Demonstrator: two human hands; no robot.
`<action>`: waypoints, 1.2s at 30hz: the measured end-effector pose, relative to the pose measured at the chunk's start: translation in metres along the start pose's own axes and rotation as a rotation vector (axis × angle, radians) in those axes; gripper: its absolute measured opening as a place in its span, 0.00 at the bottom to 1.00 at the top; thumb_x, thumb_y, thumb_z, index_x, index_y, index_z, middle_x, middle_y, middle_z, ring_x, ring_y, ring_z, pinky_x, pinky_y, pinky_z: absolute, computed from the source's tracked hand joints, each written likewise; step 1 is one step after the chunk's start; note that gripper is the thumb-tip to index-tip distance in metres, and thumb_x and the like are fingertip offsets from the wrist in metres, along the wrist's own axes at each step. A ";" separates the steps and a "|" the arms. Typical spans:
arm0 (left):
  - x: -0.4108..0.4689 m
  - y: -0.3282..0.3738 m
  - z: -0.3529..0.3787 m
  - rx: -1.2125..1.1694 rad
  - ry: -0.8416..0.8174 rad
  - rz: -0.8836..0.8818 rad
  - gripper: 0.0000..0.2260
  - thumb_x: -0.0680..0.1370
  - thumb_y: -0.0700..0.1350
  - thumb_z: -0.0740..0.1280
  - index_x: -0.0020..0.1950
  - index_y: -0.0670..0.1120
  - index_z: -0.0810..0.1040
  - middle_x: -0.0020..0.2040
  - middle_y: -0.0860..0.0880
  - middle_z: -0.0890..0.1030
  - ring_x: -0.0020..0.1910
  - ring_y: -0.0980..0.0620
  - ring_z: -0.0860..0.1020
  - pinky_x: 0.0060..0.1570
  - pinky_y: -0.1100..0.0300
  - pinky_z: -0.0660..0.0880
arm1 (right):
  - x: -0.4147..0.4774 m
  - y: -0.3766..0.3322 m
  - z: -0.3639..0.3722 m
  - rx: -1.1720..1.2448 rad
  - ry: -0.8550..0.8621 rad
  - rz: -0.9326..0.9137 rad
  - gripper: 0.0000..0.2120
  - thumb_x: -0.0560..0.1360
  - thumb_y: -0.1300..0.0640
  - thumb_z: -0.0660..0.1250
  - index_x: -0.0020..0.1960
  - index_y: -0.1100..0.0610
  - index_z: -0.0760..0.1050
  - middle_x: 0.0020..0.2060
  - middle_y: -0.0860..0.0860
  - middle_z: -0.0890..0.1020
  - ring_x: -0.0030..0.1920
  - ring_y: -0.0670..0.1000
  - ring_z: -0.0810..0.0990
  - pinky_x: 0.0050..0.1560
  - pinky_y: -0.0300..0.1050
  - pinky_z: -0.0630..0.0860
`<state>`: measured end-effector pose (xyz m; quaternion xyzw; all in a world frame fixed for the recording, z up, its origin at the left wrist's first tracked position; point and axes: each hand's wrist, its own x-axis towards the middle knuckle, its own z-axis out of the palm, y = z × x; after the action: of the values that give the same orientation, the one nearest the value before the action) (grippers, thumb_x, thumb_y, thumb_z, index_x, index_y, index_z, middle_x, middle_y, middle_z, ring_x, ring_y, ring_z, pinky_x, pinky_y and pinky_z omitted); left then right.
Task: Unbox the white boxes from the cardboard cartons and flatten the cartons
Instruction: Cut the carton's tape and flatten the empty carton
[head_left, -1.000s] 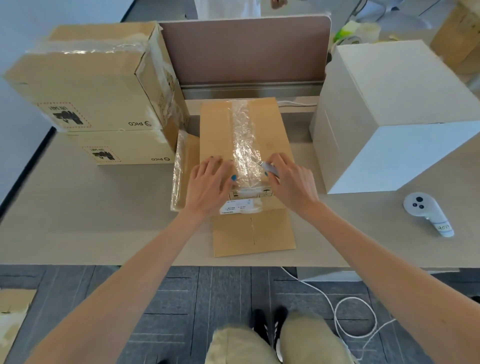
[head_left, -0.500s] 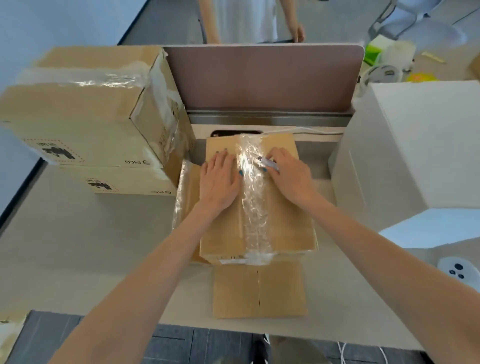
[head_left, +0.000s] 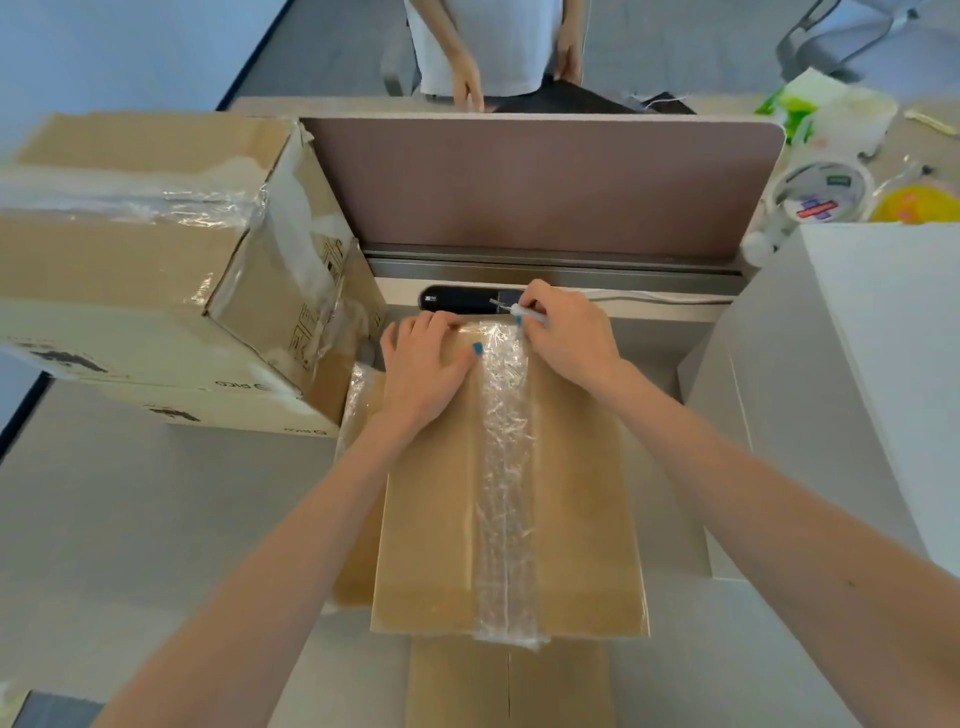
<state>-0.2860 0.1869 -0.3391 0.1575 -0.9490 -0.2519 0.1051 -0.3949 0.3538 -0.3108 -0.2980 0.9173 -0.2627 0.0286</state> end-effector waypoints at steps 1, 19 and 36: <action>-0.003 -0.001 -0.001 -0.025 -0.001 0.013 0.14 0.78 0.56 0.65 0.61 0.53 0.75 0.58 0.55 0.77 0.61 0.52 0.71 0.71 0.47 0.57 | 0.002 0.001 -0.002 0.019 -0.032 0.020 0.05 0.78 0.54 0.61 0.52 0.52 0.75 0.44 0.49 0.80 0.43 0.52 0.77 0.40 0.45 0.72; -0.037 0.006 -0.006 -0.133 -0.103 0.036 0.05 0.79 0.50 0.65 0.50 0.57 0.69 0.50 0.58 0.72 0.50 0.57 0.71 0.55 0.45 0.71 | 0.007 0.007 -0.032 -0.291 -0.430 -0.205 0.14 0.81 0.60 0.51 0.56 0.50 0.74 0.48 0.51 0.80 0.43 0.53 0.71 0.56 0.47 0.63; -0.045 0.004 -0.009 -0.071 -0.114 0.146 0.04 0.80 0.45 0.65 0.51 0.53 0.71 0.50 0.56 0.72 0.48 0.55 0.71 0.47 0.50 0.71 | 0.003 -0.004 -0.031 -0.325 -0.423 -0.435 0.12 0.77 0.60 0.57 0.50 0.52 0.79 0.42 0.48 0.81 0.41 0.50 0.72 0.53 0.44 0.63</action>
<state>-0.2425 0.2021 -0.3350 0.0697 -0.9529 -0.2857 0.0747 -0.4019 0.3637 -0.2820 -0.5351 0.8359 -0.0453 0.1136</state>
